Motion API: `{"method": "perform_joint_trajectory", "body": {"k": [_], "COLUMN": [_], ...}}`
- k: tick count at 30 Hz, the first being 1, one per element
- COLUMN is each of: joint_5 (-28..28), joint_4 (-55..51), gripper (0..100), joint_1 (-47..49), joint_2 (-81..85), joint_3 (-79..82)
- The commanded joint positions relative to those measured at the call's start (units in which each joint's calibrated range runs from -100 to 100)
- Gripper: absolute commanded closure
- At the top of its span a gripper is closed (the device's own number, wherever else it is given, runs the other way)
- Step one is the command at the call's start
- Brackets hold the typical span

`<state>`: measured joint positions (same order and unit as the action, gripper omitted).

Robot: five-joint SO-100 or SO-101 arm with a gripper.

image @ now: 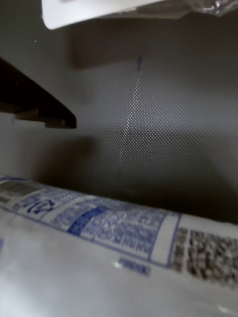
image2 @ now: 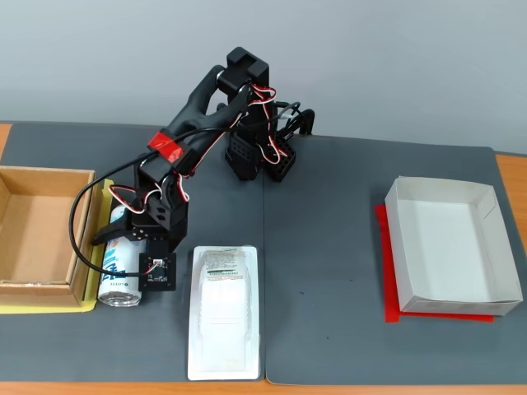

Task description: Pick the can and put it in the brown box

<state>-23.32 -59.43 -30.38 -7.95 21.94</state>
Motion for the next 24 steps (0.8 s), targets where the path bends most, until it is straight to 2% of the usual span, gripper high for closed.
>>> {"method": "perform_joint_trajectory", "body": {"k": [1, 11, 24], "joint_5": [0.1, 0.1, 0.1], "joint_4": [0.5, 5.3, 5.4], "gripper": [47, 47, 47], "joint_1": [0.2, 0.2, 0.2], "joint_2": [-0.5, -3.0, -4.7], "joint_3": [-2.8, -2.1, -2.8]}}
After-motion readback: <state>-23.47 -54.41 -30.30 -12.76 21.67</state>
